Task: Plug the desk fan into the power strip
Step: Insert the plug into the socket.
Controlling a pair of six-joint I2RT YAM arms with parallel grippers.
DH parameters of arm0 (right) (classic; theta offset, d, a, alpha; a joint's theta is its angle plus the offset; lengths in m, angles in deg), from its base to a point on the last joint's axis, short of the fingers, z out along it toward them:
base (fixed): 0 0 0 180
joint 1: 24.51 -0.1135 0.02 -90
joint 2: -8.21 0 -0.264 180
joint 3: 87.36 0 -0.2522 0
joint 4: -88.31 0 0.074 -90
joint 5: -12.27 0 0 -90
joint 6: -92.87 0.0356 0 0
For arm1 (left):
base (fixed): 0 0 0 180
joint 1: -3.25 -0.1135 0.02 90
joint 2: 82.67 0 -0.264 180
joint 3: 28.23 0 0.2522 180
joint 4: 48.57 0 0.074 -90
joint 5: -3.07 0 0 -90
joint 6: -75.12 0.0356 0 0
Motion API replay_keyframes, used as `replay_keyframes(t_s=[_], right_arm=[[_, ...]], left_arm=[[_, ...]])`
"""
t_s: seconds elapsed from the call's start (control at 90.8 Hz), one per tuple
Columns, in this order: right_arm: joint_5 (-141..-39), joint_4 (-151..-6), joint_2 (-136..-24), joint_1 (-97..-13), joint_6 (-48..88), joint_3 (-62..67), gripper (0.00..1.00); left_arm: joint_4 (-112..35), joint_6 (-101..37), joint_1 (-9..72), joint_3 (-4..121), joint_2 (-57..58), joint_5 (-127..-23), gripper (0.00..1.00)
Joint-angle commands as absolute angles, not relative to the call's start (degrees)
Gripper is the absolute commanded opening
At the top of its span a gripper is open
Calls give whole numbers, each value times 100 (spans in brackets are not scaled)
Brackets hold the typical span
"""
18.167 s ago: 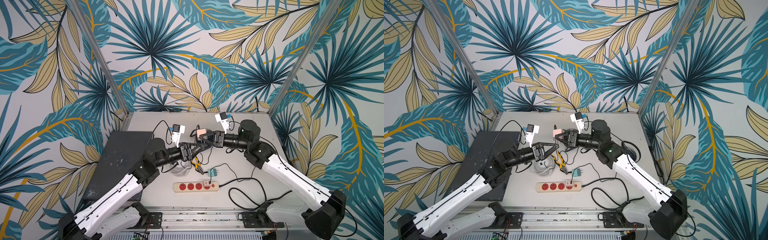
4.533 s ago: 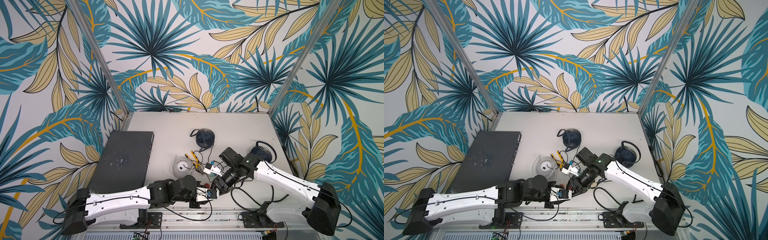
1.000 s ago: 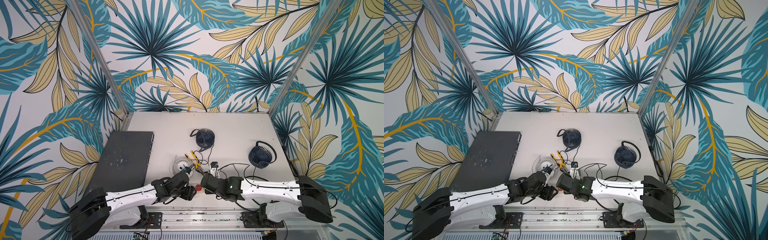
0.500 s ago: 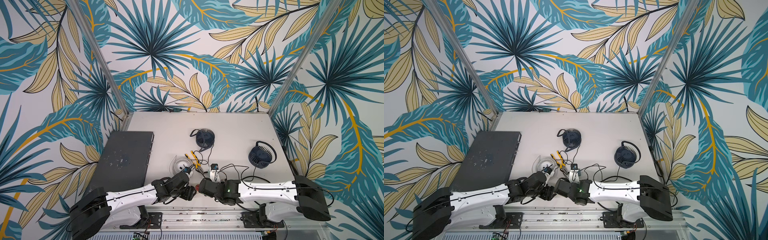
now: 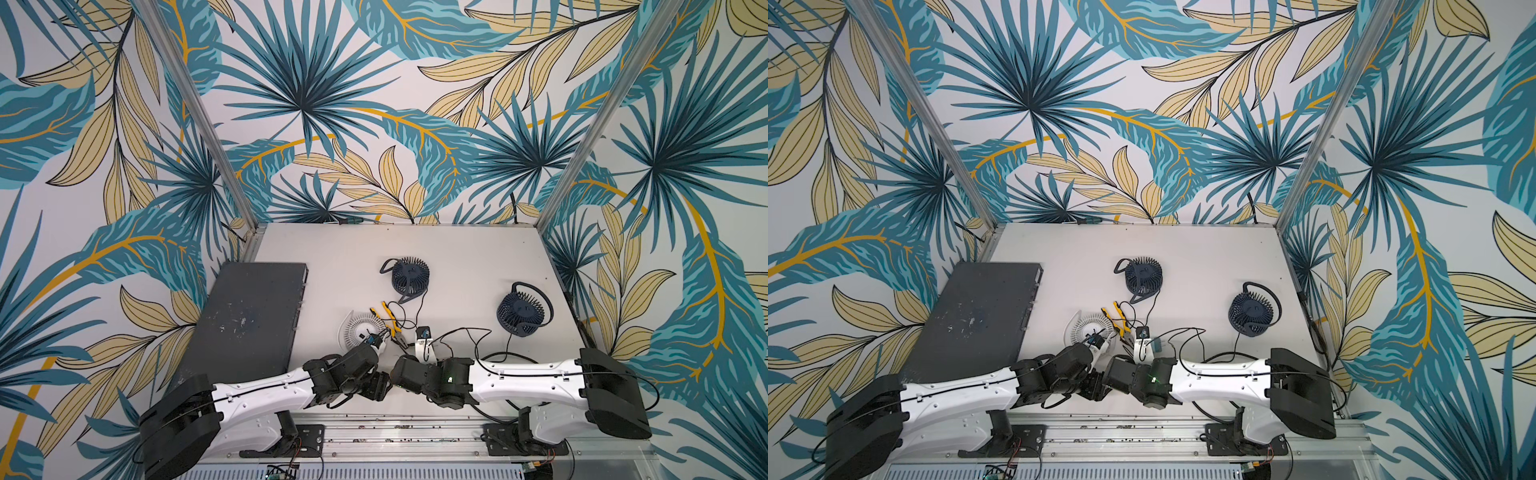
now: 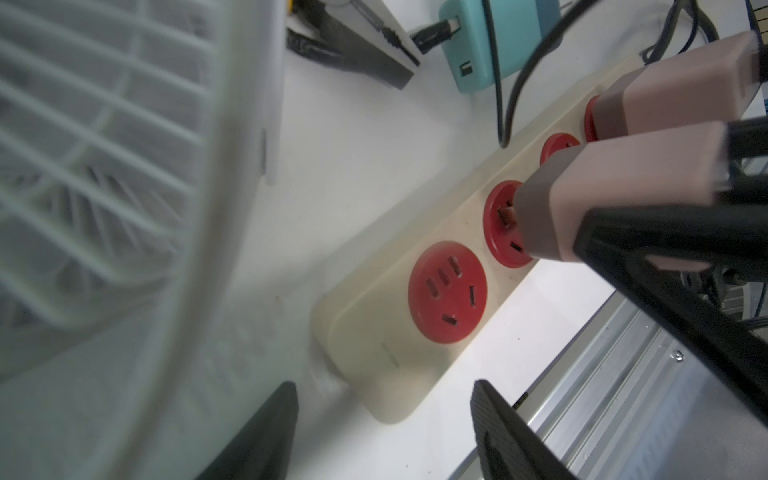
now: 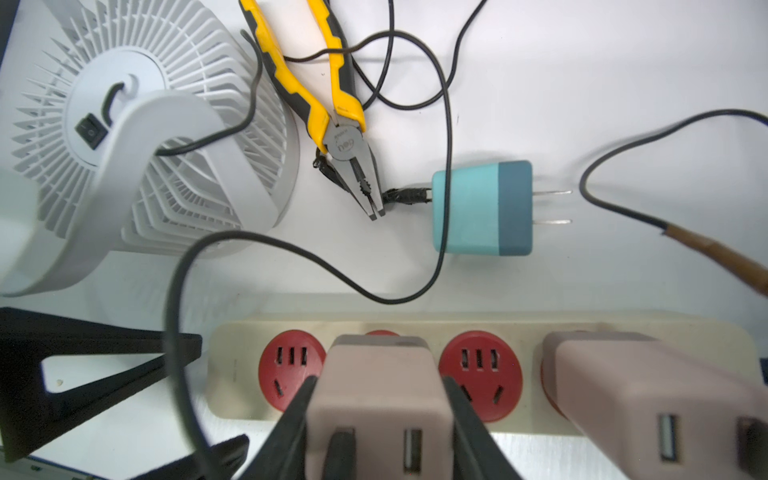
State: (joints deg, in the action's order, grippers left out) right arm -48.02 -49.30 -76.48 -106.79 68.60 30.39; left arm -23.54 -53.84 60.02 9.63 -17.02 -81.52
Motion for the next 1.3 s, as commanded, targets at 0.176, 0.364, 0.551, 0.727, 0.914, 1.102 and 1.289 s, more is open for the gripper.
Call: replay_keyframes(t_s=[0.176, 0.364, 0.551, 0.727, 0.914, 1.102, 1.289], right_arm=[[-6764, -4833, -8790, -10717, 6700, 3643, 0], [-6839, -4668, -8675, -10882, 6692, 3804, 0], [-6868, -4702, -8698, -10988, 6624, 3929, 0], [-6948, -4701, -8779, -11084, 6555, 3955, 0], [-7041, -4707, -8978, -11208, 6588, 3868, 0], [-7129, -4815, -8994, -11335, 6878, 3984, 0], [-7274, -5072, -9022, -11310, 6946, 4175, 0]], left_arm=[[-2515, -5399, 5976, 883, -1613, -8105, 70], [-2514, -5408, 5973, 871, -1629, -8121, 70], [-2538, -5426, 5968, 847, -1631, -8129, 70], [-2536, -5443, 5968, 824, -1666, -8140, 70], [-2543, -5452, 5950, 829, -1647, -8122, 69], [-2562, -5461, 5907, 795, -1660, -8097, 69], [-2559, -5457, 5846, 803, -1631, -8027, 70]])
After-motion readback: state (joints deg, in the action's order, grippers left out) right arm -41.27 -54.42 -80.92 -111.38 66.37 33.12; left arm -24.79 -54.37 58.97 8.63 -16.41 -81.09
